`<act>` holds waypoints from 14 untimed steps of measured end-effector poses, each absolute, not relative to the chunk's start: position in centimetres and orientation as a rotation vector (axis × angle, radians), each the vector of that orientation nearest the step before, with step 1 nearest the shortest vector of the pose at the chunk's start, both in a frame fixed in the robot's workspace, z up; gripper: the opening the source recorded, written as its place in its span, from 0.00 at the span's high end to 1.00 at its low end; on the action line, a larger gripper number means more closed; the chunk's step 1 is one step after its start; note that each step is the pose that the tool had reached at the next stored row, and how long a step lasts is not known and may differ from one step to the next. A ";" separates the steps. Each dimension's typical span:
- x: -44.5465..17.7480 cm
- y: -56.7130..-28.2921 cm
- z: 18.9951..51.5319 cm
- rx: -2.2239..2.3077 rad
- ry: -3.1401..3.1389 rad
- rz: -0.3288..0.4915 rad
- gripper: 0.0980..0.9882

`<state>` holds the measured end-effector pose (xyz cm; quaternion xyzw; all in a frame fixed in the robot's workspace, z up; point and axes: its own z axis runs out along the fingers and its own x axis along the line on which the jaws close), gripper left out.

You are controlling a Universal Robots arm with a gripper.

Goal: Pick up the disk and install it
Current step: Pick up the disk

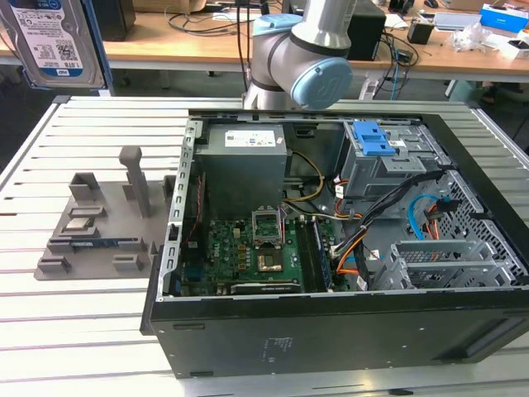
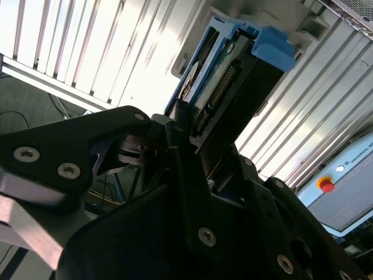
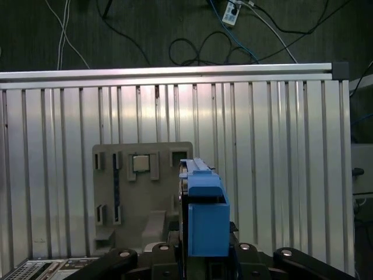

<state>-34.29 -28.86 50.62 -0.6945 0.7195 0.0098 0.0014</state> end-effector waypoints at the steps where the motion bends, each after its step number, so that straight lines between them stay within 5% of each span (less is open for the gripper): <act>1: -34.2 -28.9 50.6 -2.180 2.258 0.031 0.70; 14: -29.3 -28.9 50.6 -2.180 2.259 0.031 0.70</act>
